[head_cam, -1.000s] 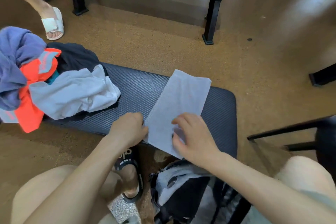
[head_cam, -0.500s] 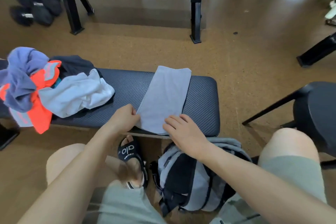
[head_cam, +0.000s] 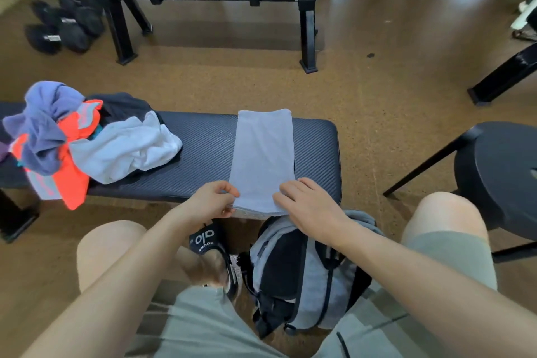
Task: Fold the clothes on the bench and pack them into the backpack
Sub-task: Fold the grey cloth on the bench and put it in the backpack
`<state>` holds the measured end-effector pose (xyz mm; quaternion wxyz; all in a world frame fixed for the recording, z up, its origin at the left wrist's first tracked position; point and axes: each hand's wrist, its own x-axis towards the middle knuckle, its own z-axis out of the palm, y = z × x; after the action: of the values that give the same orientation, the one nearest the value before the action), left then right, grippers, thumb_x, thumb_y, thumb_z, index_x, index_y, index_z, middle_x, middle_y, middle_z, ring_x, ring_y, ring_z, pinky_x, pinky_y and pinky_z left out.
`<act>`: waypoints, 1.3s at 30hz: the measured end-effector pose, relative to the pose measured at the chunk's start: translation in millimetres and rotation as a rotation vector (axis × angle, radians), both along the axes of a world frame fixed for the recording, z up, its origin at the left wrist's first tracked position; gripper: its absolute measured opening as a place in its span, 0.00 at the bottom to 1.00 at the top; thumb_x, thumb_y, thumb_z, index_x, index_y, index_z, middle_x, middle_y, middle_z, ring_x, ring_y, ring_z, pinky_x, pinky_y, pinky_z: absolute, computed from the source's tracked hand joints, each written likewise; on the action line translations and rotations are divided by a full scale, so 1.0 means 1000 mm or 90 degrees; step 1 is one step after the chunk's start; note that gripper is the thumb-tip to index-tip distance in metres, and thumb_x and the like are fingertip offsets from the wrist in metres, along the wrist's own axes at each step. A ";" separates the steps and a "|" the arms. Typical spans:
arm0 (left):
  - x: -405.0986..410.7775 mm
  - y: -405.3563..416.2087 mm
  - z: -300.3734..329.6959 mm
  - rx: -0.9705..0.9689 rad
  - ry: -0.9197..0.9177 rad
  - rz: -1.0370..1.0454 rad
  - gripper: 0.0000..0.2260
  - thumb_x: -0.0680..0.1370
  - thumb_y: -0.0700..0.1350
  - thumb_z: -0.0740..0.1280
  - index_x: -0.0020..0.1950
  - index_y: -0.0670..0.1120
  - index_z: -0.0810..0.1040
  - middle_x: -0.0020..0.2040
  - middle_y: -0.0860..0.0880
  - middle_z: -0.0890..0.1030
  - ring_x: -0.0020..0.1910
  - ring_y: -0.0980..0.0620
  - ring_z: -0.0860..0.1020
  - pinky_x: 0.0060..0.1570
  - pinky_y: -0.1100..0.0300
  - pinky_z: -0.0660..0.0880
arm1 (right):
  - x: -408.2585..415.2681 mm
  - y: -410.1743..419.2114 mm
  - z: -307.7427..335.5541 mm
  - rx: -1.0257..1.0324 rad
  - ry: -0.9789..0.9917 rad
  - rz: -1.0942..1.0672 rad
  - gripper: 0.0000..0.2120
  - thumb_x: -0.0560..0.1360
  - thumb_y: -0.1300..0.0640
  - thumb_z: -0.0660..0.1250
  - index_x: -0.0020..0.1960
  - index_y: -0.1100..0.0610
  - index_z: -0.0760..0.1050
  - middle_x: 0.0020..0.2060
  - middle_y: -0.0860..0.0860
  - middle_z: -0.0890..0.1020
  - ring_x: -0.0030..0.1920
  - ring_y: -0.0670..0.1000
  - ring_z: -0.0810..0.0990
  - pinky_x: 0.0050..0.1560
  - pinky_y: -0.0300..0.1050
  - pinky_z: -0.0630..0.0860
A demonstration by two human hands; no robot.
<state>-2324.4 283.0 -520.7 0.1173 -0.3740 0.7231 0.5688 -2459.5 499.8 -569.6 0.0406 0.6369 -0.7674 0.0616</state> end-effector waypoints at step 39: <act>-0.034 -0.027 -0.029 -0.324 0.157 -0.135 0.25 0.78 0.55 0.69 0.73 0.55 0.65 0.61 0.60 0.75 0.39 0.59 0.74 0.45 0.56 0.71 | -0.030 -0.042 0.012 -0.116 -0.560 -0.434 0.11 0.83 0.50 0.59 0.41 0.45 0.65 0.32 0.50 0.74 0.36 0.52 0.74 0.40 0.50 0.70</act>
<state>-2358.2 256.1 -549.4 -0.0099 -0.2423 0.8861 0.3949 -2489.4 457.9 -557.2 -0.2105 0.2613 -0.8660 0.3707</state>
